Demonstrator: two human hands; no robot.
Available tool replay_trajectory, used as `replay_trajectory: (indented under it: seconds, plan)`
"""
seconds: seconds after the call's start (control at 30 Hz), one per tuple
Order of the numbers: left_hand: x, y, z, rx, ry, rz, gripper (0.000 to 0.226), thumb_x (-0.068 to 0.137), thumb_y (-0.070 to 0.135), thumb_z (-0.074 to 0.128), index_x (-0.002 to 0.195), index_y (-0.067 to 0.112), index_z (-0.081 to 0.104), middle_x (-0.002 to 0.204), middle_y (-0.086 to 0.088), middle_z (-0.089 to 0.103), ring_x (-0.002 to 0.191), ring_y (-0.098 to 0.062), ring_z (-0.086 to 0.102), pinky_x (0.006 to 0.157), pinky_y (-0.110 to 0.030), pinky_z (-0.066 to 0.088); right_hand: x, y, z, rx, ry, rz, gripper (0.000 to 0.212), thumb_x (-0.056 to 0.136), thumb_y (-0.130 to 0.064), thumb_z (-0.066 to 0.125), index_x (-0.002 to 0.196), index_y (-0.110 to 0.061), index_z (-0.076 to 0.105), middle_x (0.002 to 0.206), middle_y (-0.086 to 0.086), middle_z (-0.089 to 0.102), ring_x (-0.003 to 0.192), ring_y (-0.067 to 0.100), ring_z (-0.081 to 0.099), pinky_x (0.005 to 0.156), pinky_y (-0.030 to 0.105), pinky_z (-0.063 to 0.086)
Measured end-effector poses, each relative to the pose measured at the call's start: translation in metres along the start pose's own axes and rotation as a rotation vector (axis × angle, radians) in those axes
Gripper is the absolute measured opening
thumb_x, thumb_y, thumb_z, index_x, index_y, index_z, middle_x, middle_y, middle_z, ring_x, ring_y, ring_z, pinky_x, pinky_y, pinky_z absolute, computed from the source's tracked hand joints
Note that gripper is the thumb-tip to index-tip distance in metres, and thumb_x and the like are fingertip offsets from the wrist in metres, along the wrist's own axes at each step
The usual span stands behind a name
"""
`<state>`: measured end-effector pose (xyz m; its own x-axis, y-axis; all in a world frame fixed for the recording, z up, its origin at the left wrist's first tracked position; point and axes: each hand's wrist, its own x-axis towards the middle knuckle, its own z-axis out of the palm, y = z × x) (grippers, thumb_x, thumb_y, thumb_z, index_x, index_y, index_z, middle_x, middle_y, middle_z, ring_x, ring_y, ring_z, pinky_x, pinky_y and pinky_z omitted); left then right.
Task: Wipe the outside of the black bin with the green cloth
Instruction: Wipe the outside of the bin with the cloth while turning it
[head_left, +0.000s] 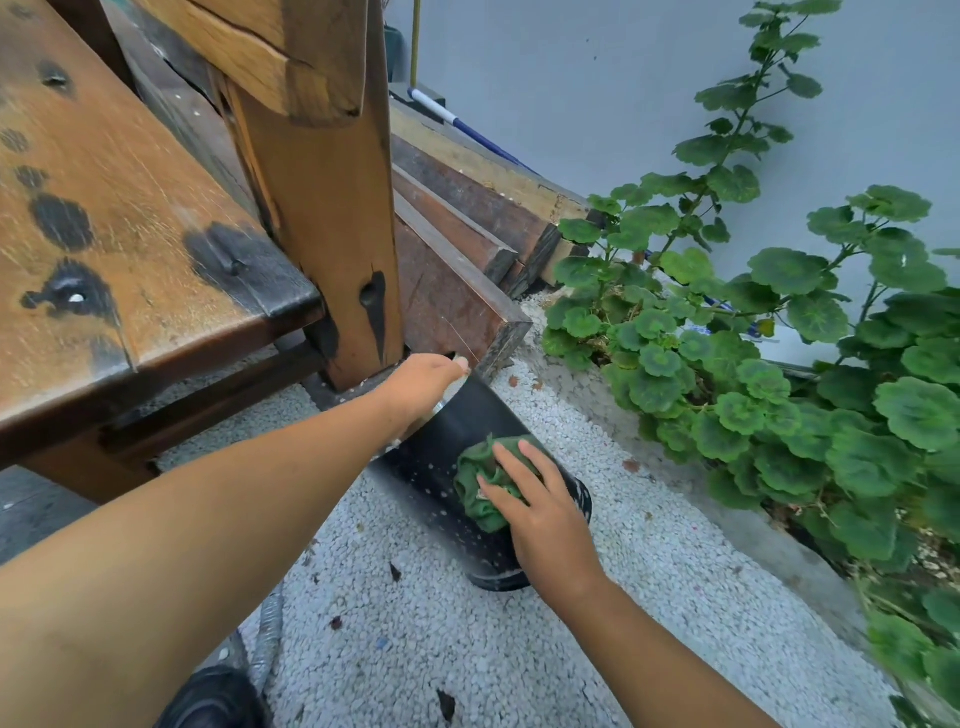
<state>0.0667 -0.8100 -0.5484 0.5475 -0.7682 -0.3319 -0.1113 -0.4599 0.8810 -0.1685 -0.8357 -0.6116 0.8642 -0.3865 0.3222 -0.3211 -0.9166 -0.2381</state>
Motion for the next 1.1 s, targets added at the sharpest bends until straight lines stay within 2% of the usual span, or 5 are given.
replay_trajectory:
  seconds: [0.17,0.4,0.6,0.97,1.1]
  plan:
    - [-0.001,0.0,-0.002,-0.025,0.071,0.026,0.017,0.089,0.02,0.057,0.079,0.007,0.062,0.082,-0.005,0.051,0.078,-0.018,0.046,0.063,-0.028,0.038,-0.034,0.019,-0.003,-0.052,-0.145,0.114,0.066,0.06,0.006,0.09,0.118,-0.022,0.075,0.142,0.006,0.059,0.137,0.03,0.044,0.078,0.038,0.062]
    - [-0.021,-0.008,-0.005,0.322,0.041,0.197,0.034,0.094,0.028,0.049,0.066,0.017,0.033,0.065,-0.005,0.03,0.06,-0.018,0.031,0.061,-0.033,0.024,-0.065,0.033,-0.001,-0.072,-0.143,0.147,0.069,0.052,0.011,0.089,0.112,-0.022,0.078,0.136,0.007,0.063,0.134,0.029,0.042,0.087,0.038,0.058]
    - [-0.035,-0.023,-0.038,0.431,-0.12,0.142,0.04,0.097,0.035,0.053,0.067,0.017,0.036,0.062,0.002,0.033,0.055,-0.013,0.034,0.052,-0.025,0.032,-0.066,0.027,-0.008,-0.081,-0.139,0.174,0.068,0.056,0.014,0.085,0.114,-0.021,0.077,0.135,0.005,0.064,0.13,0.031,0.053,0.087,0.039,0.061]
    - [-0.045,0.015,0.005,0.507,-0.102,0.369,0.045,0.103,0.029,0.045,0.062,0.015,0.03,0.059,0.001,0.029,0.053,-0.015,0.028,0.054,-0.031,0.025,-0.013,-0.014,-0.039,0.585,0.257,0.574,0.043,0.096,0.0,0.059,0.128,-0.026,0.069,0.14,-0.012,0.056,0.133,0.006,0.049,0.115,0.037,0.04]
    - [-0.036,0.003,0.005,0.578,-0.137,0.265,0.045,0.102,0.025,0.048,0.06,0.013,0.036,0.058,-0.004,0.037,0.057,-0.02,0.033,0.055,-0.031,0.027,0.023,-0.029,-0.044,0.566,0.361,0.467,0.043,0.094,0.0,0.059,0.128,-0.023,0.069,0.136,-0.012,0.058,0.129,0.003,0.049,0.111,0.02,0.038]
